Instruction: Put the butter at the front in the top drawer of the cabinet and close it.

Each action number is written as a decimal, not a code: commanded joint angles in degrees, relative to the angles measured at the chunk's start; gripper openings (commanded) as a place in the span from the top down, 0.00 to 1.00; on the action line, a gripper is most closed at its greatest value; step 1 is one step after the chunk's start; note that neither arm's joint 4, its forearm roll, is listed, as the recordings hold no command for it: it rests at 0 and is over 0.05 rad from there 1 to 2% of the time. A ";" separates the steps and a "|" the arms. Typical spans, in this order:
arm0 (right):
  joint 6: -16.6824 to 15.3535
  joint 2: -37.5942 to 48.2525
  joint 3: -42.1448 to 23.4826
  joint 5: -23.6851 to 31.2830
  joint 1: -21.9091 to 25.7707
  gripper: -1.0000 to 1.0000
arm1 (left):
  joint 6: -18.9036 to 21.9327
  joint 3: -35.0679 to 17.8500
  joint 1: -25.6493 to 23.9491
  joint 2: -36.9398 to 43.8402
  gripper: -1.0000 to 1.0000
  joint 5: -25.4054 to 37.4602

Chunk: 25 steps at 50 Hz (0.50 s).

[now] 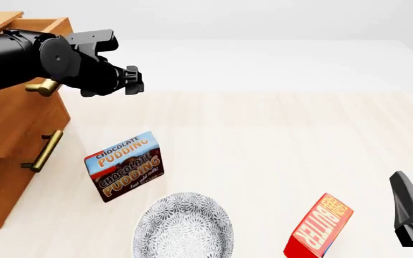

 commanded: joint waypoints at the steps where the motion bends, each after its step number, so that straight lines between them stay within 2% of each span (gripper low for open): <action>1: 0.03 0.03 0.20 -0.27 -0.03 0.00 | 1.73 0.17 3.01 -0.49 0.00 0.65; 7: 0.02 0.03 0.19 -0.27 -0.03 0.00 | 2.66 -1.04 3.98 -0.03 0.00 1.97; 25: 0.02 0.02 0.25 -0.32 -0.02 0.00 | 2.49 1.93 7.70 0.29 0.00 0.91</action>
